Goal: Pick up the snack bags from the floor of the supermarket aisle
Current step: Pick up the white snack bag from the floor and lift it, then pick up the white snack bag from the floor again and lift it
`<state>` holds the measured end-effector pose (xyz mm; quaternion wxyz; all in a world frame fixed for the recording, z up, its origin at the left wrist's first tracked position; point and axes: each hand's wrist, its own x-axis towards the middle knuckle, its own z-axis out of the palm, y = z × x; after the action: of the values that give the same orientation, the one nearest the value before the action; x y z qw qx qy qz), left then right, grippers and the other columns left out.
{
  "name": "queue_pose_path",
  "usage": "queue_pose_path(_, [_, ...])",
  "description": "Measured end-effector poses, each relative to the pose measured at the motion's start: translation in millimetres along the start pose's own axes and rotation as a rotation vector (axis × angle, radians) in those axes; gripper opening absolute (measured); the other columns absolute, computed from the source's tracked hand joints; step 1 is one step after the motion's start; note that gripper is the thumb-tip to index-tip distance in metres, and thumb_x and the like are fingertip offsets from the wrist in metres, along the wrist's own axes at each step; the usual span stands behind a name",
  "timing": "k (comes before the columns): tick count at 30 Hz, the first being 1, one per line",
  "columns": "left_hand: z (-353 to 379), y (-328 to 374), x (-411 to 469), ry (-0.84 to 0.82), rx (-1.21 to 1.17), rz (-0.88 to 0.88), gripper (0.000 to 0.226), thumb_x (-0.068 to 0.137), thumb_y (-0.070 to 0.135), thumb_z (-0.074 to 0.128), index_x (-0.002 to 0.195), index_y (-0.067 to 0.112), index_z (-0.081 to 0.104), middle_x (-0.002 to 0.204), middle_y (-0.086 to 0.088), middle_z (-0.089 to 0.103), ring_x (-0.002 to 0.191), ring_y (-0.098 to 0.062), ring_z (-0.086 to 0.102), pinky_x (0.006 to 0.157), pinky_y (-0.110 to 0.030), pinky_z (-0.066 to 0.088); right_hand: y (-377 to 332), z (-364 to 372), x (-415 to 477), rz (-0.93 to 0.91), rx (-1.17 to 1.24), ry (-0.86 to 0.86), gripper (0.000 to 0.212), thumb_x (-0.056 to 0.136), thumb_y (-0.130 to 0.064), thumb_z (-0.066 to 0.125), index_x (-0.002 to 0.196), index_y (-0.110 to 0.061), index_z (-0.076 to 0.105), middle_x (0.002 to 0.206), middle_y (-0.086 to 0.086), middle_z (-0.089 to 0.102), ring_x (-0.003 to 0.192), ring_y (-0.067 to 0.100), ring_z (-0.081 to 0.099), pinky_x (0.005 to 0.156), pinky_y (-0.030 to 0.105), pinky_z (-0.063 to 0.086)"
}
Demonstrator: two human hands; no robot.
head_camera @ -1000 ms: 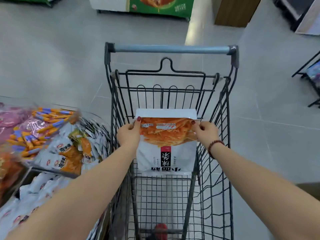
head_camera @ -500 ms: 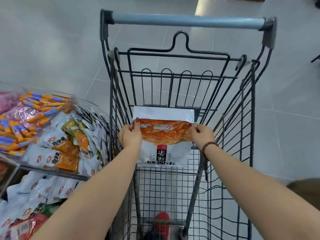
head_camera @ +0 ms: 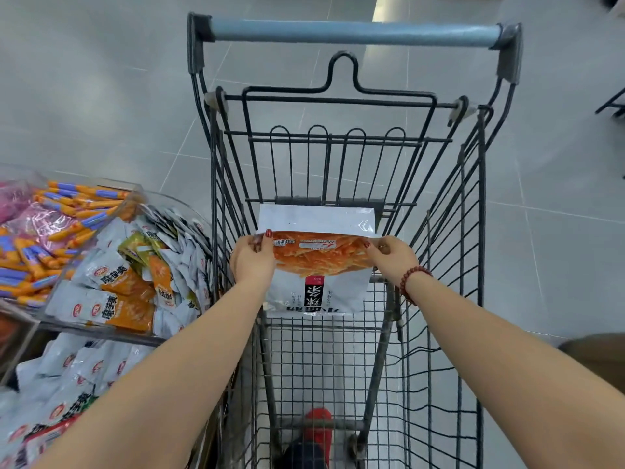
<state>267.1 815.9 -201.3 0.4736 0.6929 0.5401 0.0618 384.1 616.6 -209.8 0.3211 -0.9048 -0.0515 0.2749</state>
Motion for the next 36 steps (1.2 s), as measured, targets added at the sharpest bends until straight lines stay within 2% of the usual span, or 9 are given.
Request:
queue_pose_path(2, [-5.0, 1.7, -7.4, -0.032, 0.018, 0.119, 0.039, 0.095, 0.026, 0.053, 0.129, 0.008, 0.047, 0.116, -0.005, 0.055, 0.111, -0.023, 0.055, 0.086, -0.030, 0.042, -4.1, -6.4, -7.5, -0.002, 0.015, 0.007, 0.045, 0.094, -0.037, 0.053, 0.130, -0.010, 0.049, 0.108, 0.003, 0.057, 0.085, 0.020, 0.059, 0.061, 0.026, 0.051])
queue_pose_path(4, [-9.0, 5.7, -13.5, -0.060, 0.119, 0.277, 0.046, 0.094, 0.024, 0.055, 0.135, 0.008, 0.043, 0.127, -0.010, 0.051, 0.121, -0.025, 0.048, 0.097, -0.034, 0.041, -9.2, -16.4, -16.8, -0.034, -0.013, 0.019, 0.051, 0.092, -0.038, 0.055, 0.135, -0.012, 0.044, 0.117, 0.006, 0.059, 0.094, 0.024, 0.063, 0.078, 0.037, 0.056])
queue_pose_path(7, [-14.9, 24.0, -24.3, -0.064, 0.313, 0.482, 0.051, 0.091, 0.027, 0.057, 0.137, 0.009, 0.042, 0.137, -0.011, 0.047, 0.130, -0.026, 0.038, 0.106, -0.038, 0.036, -19.6, -39.3, -35.3, -0.145, -0.176, 0.072, 0.056, 0.091, -0.038, 0.058, 0.138, -0.013, 0.042, 0.134, 0.008, 0.054, 0.119, 0.026, 0.054, 0.098, 0.039, 0.047])
queue_pose_path(11, [-11.3, 61.2, -49.1, -0.115, 0.492, 0.748, 0.051, 0.089, 0.030, 0.060, 0.134, 0.011, 0.045, 0.133, -0.011, 0.049, 0.128, -0.027, 0.039, 0.106, -0.040, 0.036, -26.9, -79.3, -64.9, -0.259, -0.386, 0.182, 0.059, 0.089, -0.040, 0.059, 0.140, -0.016, 0.040, 0.142, 0.007, 0.047, 0.131, 0.025, 0.042, 0.108, 0.039, 0.037])
queue_pose_path(17, [21.3, 115.1, -119.5, -0.266, 0.719, 1.161, 0.052, 0.089, 0.035, 0.058, 0.136, 0.018, 0.044, 0.136, -0.004, 0.048, 0.125, -0.025, 0.041, 0.102, -0.040, 0.037, -2.1, -144.9, -130.1, -0.194, -0.604, 0.327, 0.055, 0.091, -0.042, 0.054, 0.139, -0.021, 0.038, 0.143, 0.003, 0.043, 0.133, 0.025, 0.036, 0.108, 0.040, 0.030])
queue_pose_path(25, [79.0, 153.3, -273.8, -0.436, 0.871, 1.676, 0.051, 0.091, 0.039, 0.054, 0.135, 0.016, 0.043, 0.135, -0.005, 0.048, 0.126, -0.026, 0.042, 0.100, -0.039, 0.038, 95.7, -219.8, -269.2, 0.062, -0.548, 0.512, 0.059, 0.090, -0.047, 0.055, 0.140, -0.021, 0.037, 0.141, 0.001, 0.043, 0.131, 0.024, 0.037, 0.107, 0.037, 0.031])
queue_pose_path(29, [104.3, 139.6, -374.3, -0.534, 0.832, 1.860, 0.051, 0.091, 0.040, 0.053, 0.135, 0.018, 0.042, 0.136, -0.003, 0.047, 0.128, -0.024, 0.039, 0.100, -0.035, 0.035, 158.4, -236.1, -366.8, 0.210, -0.537, 0.613, 0.059, 0.089, -0.049, 0.055, 0.139, -0.022, 0.038, 0.138, 0.002, 0.046, 0.129, 0.025, 0.039, 0.105, 0.037, 0.032])
queue_pose_path(32, [116.0, 111.1, -459.0, -0.621, 0.846, 1.976, 0.053, 0.090, 0.042, 0.053, 0.136, 0.018, 0.041, 0.135, -0.004, 0.048, 0.127, -0.025, 0.042, 0.101, -0.037, 0.038, 206.2, -236.1, -450.3, 0.334, -0.509, 0.678, 0.062, 0.088, -0.047, 0.056, 0.141, -0.021, 0.037, 0.142, 0.004, 0.042, 0.133, 0.027, 0.035, 0.107, 0.039, 0.030])
queue_pose_path(36, [115.7, 55.2, -577.3, -0.717, 0.835, 2.227, 0.051, 0.088, 0.042, 0.055, 0.131, 0.017, 0.044, 0.126, -0.006, 0.051, 0.121, -0.027, 0.046, 0.093, -0.038, 0.041, 269.3, -221.0, -566.2, 0.500, -0.446, 0.750, 0.056, 0.088, -0.048, 0.054, 0.135, -0.019, 0.042, 0.136, 0.004, 0.045, 0.126, 0.028, 0.041, 0.102, 0.041, 0.038])
